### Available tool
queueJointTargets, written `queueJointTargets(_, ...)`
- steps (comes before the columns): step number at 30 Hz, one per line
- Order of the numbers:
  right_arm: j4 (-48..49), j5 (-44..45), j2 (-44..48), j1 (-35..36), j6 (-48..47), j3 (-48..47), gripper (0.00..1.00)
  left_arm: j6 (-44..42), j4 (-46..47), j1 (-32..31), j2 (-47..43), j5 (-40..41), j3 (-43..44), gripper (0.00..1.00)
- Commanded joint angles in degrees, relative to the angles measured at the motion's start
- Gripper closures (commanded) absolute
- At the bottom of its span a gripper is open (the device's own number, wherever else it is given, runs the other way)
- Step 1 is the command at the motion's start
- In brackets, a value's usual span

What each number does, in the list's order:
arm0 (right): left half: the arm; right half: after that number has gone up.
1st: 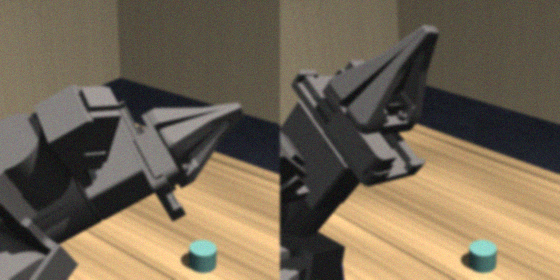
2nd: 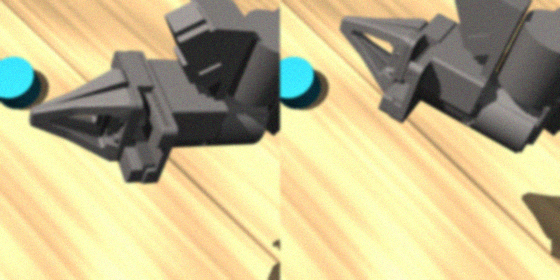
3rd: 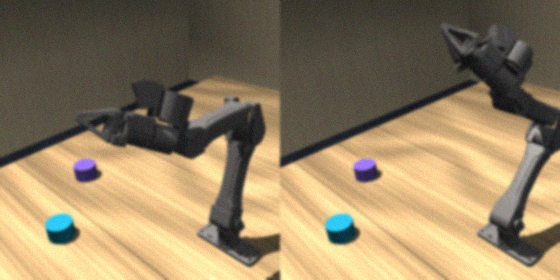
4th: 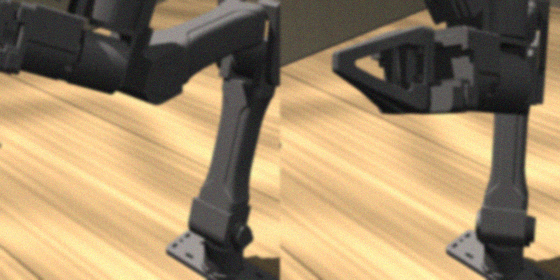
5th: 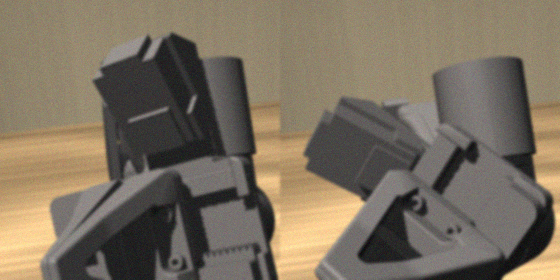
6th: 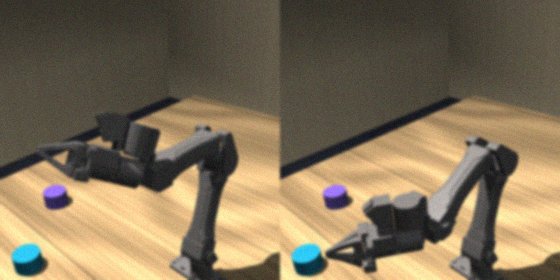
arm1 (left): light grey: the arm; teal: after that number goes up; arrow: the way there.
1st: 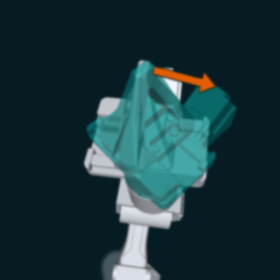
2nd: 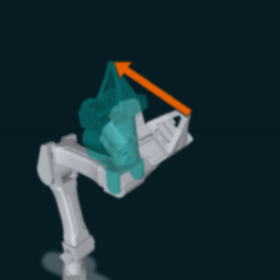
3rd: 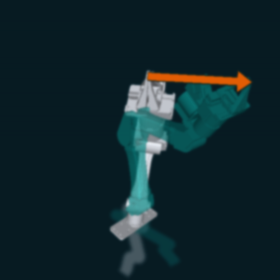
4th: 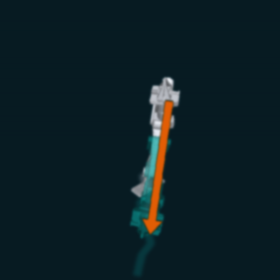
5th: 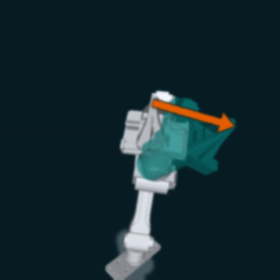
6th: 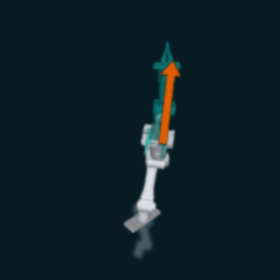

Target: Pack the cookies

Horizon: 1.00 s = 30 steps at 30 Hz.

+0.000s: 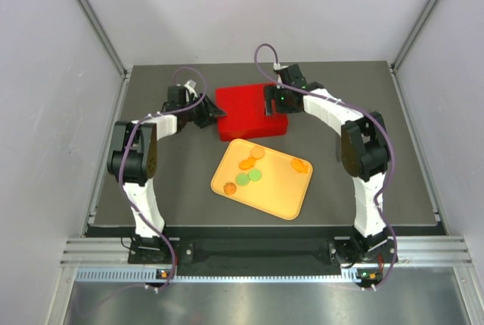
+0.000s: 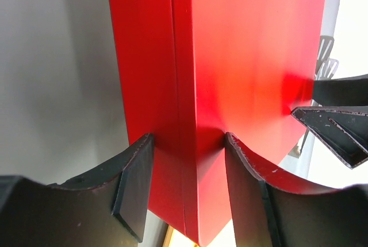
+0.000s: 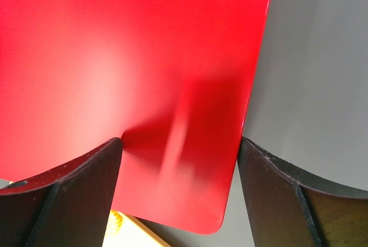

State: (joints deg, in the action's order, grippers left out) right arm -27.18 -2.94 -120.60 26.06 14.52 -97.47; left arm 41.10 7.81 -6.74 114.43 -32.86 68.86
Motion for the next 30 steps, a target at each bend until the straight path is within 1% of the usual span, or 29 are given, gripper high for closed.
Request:
queueJointTargets(1,0.81,-4.97,-2.1,4.7,0.33,3.43,0.23,0.38,-3.42,-5.12,2.81,1.57,-4.08,0.76)
queueJointTargets(7,1.16,-4.88,-1.66,4.0,0.15,4.66,0.23,1.7,-1.4,-6.96,2.99,3.94,-6.54,0.82)
queueJointTargets(10,1.34,-5.41,-1.83,3.12,0.15,4.84,0.24,2.58,0.09,-9.07,2.2,5.7,-7.95,0.84)
queueJointTargets(14,1.34,-7.16,-2.36,0.84,0.07,3.79,0.22,3.46,1.06,-11.45,0.1,6.76,-9.09,0.83)
queueJointTargets(19,0.55,-10.15,-3.33,-1.54,-0.2,1.06,0.21,2.76,-0.34,-11.45,-3.16,6.76,-8.39,0.8)
queueJointTargets(23,0.55,-13.93,-4.38,-2.95,-1.16,-1.14,0.18,1.62,-2.62,-11.19,-6.14,7.46,-6.64,0.66)
queueJointTargets(24,0.55,-14.54,-4.47,-3.12,-1.6,-1.32,0.17,1.44,-2.8,-11.01,-6.67,7.9,-6.29,0.58)
queueJointTargets(26,0.63,-15.43,-4.65,-3.3,-1.95,-1.93,0.17,1.26,-2.72,-9.87,-7.9,8.43,-5.58,0.5)
queueJointTargets(27,0.64,-15.69,-4.74,-3.39,-2.39,-2.11,0.16,1.44,-2.46,-9.35,-8.17,8.34,-5.32,0.47)
queueJointTargets(30,0.46,-16.05,-4.91,-3.39,-2.83,-2.81,0.15,1.7,-1.66,-7.15,-8.61,7.38,-3.83,0.43)
